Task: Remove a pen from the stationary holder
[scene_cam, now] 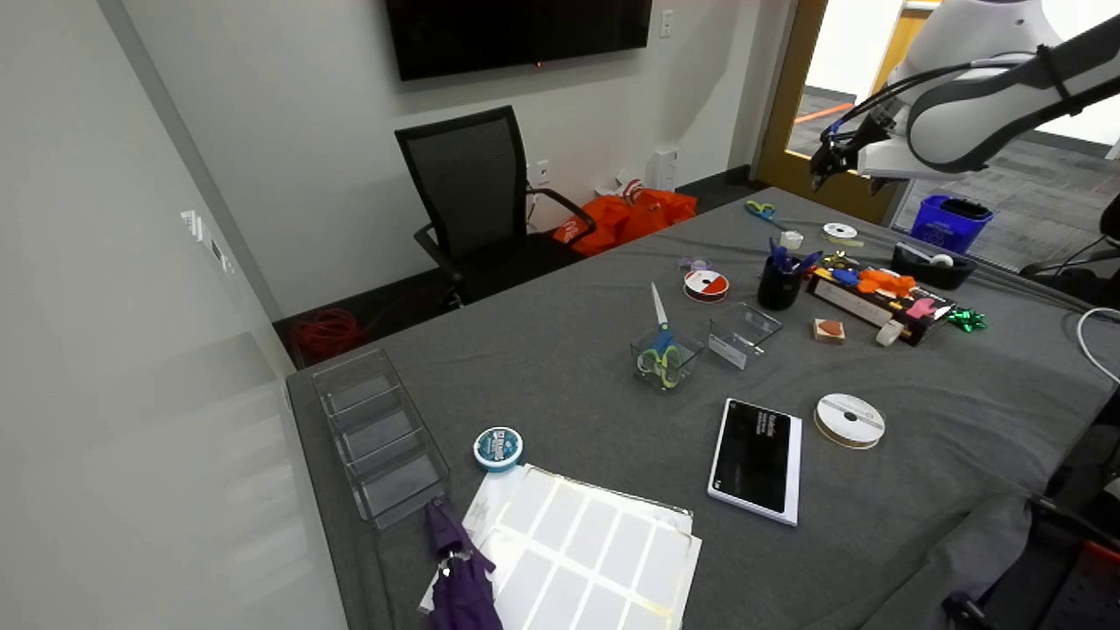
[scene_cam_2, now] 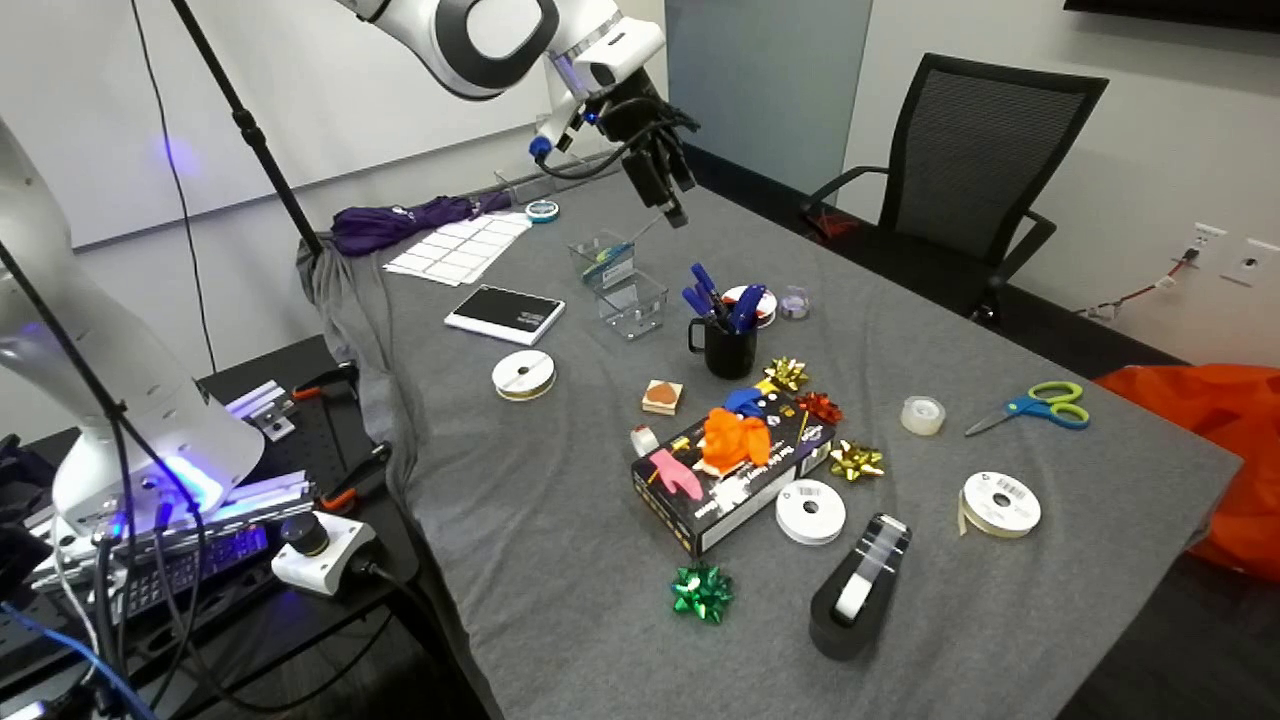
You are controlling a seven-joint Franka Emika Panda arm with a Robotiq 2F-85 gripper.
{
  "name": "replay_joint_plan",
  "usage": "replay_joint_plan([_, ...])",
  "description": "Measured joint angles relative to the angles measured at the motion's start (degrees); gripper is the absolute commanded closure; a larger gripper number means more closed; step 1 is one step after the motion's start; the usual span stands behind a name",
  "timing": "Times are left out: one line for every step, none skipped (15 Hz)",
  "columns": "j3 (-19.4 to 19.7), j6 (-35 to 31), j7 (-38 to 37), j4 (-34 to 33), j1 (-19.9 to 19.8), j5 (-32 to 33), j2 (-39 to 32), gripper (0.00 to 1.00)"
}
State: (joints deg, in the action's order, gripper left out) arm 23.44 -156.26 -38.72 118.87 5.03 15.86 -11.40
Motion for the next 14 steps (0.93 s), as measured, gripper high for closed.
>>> replay_joint_plan([-0.6,0.0,0.0,0.0,-0.6,0.0,0.0,0.00])
replay_joint_plan([-1.3,0.0,0.0,0.0,-1.2,0.0,-0.2,0.00])
replay_joint_plan([-1.9,0.0,0.0,0.0,-1.8,-0.2,-0.5,0.00])
replay_joint_plan([-2.5,-0.1,0.1,0.0,-2.5,-0.4,-1.1,0.00])
replay_joint_plan([-3.0,-0.1,0.1,0.0,-3.1,-0.8,-1.8,0.00])
replay_joint_plan([-3.5,-0.1,0.3,0.0,-3.7,-1.4,-2.5,0.00])
replay_joint_plan([-4.0,-0.1,1.0,-0.1,-4.3,-2.4,-3.2,0.00])
replay_joint_plan([-4.7,-0.1,2.4,-0.1,-4.9,-3.9,-3.9,0.00])
replay_joint_plan([-5.5,-0.1,4.5,-0.2,-5.7,-5.7,-4.6,0.00])
replay_joint_plan([-6.3,-0.1,6.6,-0.3,-6.3,-7.5,-5.2,0.00])
replay_joint_plan([-7.0,-0.1,8.4,-0.4,-6.8,-8.9,-5.8,0.00])
replay_joint_plan([-7.4,-0.1,9.8,-0.7,-7.2,-10.0,-6.5,0.00])
replay_joint_plan([-7.7,-0.1,10.9,-1.0,-7.4,-10.9,-7.2,0.00])
replay_joint_plan([-7.9,-0.1,11.7,-1.3,-7.5,-11.7,-7.8,0.00])
